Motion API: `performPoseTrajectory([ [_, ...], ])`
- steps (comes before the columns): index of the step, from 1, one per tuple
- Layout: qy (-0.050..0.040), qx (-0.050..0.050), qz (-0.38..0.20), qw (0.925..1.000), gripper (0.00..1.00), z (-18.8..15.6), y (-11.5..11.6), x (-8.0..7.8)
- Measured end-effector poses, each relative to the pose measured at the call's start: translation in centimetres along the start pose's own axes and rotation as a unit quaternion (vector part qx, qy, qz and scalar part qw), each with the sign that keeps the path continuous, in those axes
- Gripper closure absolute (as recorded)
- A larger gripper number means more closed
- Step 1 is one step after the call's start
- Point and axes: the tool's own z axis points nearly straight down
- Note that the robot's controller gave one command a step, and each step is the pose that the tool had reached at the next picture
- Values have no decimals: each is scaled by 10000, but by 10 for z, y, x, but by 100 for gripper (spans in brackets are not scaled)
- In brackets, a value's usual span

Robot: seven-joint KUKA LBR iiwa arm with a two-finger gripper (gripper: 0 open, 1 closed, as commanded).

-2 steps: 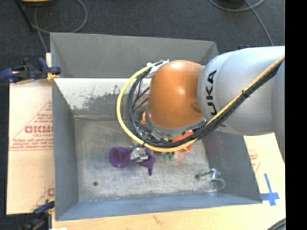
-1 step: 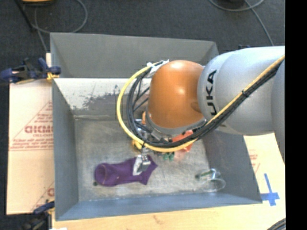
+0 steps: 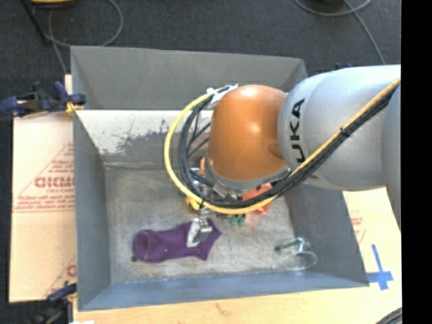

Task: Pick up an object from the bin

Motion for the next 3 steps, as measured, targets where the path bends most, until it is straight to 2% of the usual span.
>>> performPoseTrajectory([
  [1, -35, 5, -357, 9994, 0, 30, -9, -2],
  [2, 53, -4, -812, 9967, 100, 116, -39, -22],
  [3, 51, -5, -808, 9967, 100, 116, -39, -22],
])
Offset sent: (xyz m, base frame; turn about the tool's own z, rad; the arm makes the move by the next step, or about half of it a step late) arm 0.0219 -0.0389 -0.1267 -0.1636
